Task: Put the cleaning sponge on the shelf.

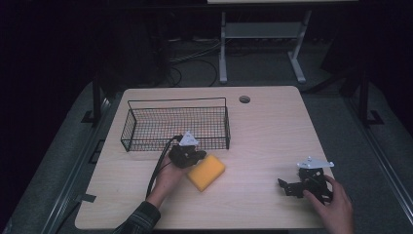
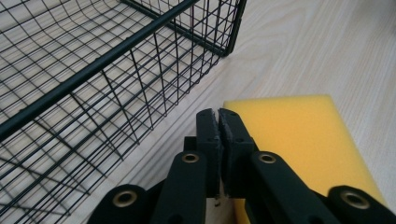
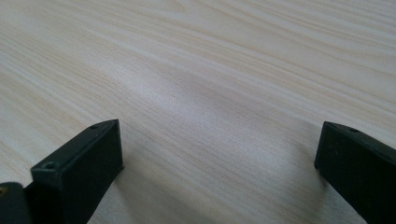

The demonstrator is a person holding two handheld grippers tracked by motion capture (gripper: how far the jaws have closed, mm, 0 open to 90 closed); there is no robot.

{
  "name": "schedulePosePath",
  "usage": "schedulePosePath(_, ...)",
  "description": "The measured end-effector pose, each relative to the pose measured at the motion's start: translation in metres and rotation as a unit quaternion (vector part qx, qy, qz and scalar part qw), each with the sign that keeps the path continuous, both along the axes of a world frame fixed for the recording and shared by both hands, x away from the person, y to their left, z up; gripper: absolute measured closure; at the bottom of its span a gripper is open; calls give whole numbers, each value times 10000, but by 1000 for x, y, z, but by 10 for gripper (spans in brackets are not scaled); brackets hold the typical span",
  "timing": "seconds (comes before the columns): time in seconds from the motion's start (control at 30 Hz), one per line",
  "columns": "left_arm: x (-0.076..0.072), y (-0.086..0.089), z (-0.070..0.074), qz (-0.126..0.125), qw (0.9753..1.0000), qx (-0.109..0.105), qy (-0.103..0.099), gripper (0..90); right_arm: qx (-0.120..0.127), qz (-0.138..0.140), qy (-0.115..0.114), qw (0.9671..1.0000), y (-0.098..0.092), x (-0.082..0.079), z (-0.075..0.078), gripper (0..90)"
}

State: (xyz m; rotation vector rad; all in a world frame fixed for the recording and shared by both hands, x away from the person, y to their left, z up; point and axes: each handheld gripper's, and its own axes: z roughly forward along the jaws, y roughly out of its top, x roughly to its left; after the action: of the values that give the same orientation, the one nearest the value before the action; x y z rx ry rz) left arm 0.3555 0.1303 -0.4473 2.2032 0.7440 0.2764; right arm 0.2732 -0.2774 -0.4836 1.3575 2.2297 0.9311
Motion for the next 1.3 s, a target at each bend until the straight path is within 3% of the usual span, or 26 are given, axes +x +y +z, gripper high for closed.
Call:
schedulePosePath(0.13, -2, 3, 5, 51, 9997, 178, 143, 767, -1, -1, -1, 10000, 0, 0, 0, 2)
schedulePosePath(0.2, -3, 4, 7, 87, 9996, 185, 193, 753, -2, -2, 0, 10000, 0, 0, 0, 2)
schedulePosePath(0.43, -3, 8, 18, 159, 9977, 225, 615, 541, -2, 0, -2, 10000, 0, 0, 0, 2)
schedulePosePath(0.53, -3, 6, 21, 141, 9950, 349, 921, 455, -1, -2, 1, 10000, 0, 0, 0, 2)
schedulePosePath(0.67, -3, 2, 22, 24, 9917, 554, 1159, 321, -3, 0, 0, 10000, 0, 0, 0, 2)
schedulePosePath(0.97, -5, -10, 33, -37, 9881, 885, 1260, 83, -4, 0, -2, 10000, 0, 0, 0, 2)
schedulePosePath(1.03, -6, -16, 34, -59, 9857, 1006, 1350, 53, -2, 0, -1, 10000, 0, 0, 0, 2)
schedulePosePath(1.3, -6, -34, 32, -227, 9813, 1253, 1441, 26, -1, -2, 0, 10000, 0, 0, 0, 2)
